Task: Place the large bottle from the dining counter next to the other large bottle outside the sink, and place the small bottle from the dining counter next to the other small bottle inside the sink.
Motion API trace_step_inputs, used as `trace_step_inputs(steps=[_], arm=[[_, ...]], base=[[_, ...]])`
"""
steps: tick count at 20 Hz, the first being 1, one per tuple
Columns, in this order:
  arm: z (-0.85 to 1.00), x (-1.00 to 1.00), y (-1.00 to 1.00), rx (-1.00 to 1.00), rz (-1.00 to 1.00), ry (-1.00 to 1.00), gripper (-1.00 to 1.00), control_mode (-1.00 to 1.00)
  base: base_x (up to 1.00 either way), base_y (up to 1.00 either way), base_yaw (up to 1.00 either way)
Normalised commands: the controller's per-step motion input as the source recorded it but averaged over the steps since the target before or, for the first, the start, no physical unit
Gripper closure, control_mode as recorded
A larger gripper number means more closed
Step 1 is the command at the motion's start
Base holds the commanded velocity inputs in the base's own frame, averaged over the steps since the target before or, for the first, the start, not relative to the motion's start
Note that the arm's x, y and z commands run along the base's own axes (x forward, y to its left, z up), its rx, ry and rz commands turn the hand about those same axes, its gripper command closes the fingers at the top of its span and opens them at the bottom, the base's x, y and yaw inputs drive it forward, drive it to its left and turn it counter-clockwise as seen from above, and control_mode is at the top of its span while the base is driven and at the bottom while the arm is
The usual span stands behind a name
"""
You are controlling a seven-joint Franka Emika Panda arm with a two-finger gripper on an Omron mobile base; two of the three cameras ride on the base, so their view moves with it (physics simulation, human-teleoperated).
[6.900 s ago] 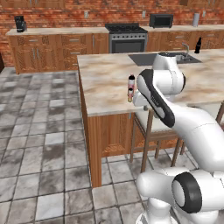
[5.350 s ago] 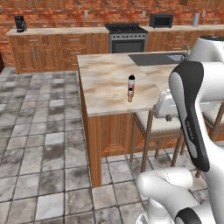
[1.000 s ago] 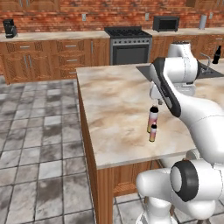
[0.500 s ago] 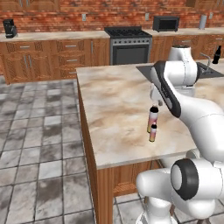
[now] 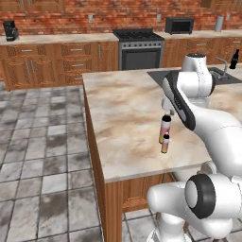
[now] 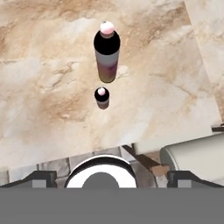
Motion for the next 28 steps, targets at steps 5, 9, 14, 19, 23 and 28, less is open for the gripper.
trace_step_inputs(steps=[5, 9, 14, 19, 23, 28], arm=[[-0.1, 0.22, 0.0, 0.0, 0.0, -0.04, -1.0, -1.0], [-0.09, 0.29, 0.0, 0.0, 0.01, -0.03, -1.0, -1.0], [-0.08, 0.2, -0.09, 0.0, 0.02, -0.05, -1.0, -1.0], [-0.1, 0.19, -0.07, 0.0, 0.02, -0.05, -1.0, -1.0], [-0.12, 0.22, 0.0, 0.0, 0.03, -0.07, -1.0, -1.0], [-0.15, 0.24, -0.02, 0.0, 0.02, -0.04, -1.0, -1.0]], base=[[0.0, 0.0, 0.0], [0.0, 0.0, 0.0], [0.0, 0.0, 0.0], [0.0, 0.0, 0.0], [0.0, 0.0, 0.0], [0.0, 0.0, 0.0]])
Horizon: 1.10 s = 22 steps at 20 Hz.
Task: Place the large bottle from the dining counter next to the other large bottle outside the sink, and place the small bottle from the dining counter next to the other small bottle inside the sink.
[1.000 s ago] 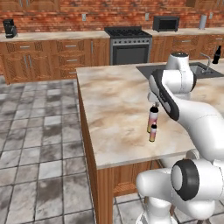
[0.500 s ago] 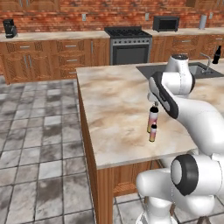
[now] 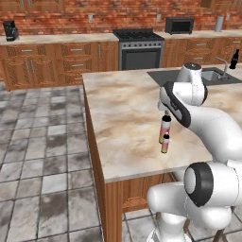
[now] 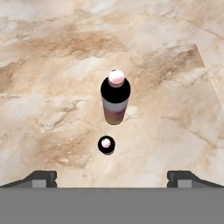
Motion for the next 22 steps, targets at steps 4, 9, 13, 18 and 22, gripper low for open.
trace_step_inputs(steps=[4, 9, 13, 18, 22], arm=[[-0.09, 0.15, -0.03, 0.0, 0.0, 0.0, -1.0, -1.0], [-0.06, 0.17, -0.01, 0.0, 0.0, 0.0, -1.0, -1.0], [-0.1, 0.16, 0.0, 0.0, 0.0, 0.0, -1.0, -1.0], [-0.16, 0.14, -0.05, 0.0, 0.0, 0.0, -1.0, -1.0], [-0.18, 0.13, -0.06, 0.0, 0.0, 0.0, -1.0, -1.0]], base=[[0.0, 0.0, 0.0], [0.0, 0.0, 0.0], [0.0, 0.0, 0.0], [0.0, 0.0, 0.0], [0.0, 0.0, 0.0]])
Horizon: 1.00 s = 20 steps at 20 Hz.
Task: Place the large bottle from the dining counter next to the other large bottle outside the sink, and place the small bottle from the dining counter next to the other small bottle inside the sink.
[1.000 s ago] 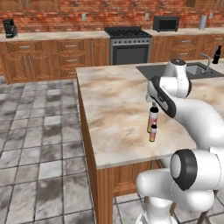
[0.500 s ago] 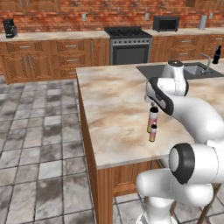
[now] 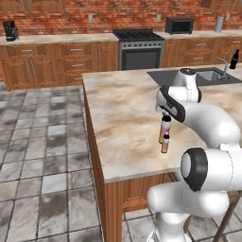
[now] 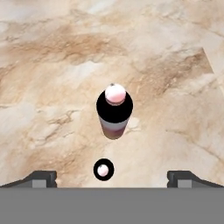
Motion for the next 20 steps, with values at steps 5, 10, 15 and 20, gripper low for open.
trace_step_inputs(steps=[5, 10, 15, 20], arm=[[-0.17, 0.15, -0.04, 0.0, 0.0, -0.01, -1.0, -1.0], [-0.14, 0.13, -0.04, 0.0, 0.0, 0.0, -1.0, -1.0], [-0.2, 0.15, -0.03, 0.0, 0.0, -0.02, -1.0, -1.0], [-0.19, 0.18, 0.0, 0.0, 0.0, -0.04, -1.0, -1.0]], base=[[0.0, 0.0, 0.0], [0.0, 0.0, 0.0], [0.0, 0.0, 0.0], [0.0, 0.0, 0.0]])
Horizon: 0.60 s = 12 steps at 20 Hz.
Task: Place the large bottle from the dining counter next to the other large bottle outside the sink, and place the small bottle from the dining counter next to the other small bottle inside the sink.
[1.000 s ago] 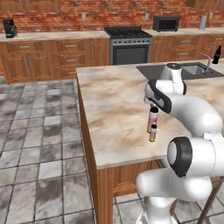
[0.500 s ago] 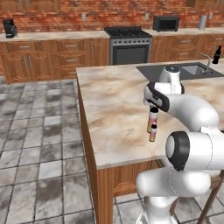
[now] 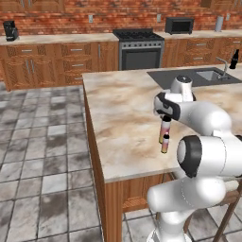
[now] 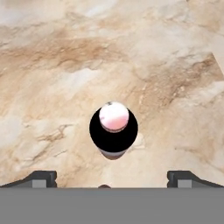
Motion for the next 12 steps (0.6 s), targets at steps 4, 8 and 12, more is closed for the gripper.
trace_step_inputs(steps=[4, 8, 12], arm=[[-0.16, 0.18, 0.0, 0.0, 0.0, -0.03, -1.0, -1.0], [-0.16, 0.17, 0.0, 0.0, 0.0, -0.04, -1.0, -1.0], [-0.16, 0.18, 0.0, 0.0, 0.0, -0.04, -1.0, -1.0]], base=[[0.0, 0.0, 0.0], [0.0, 0.0, 0.0], [0.0, 0.0, 0.0]])
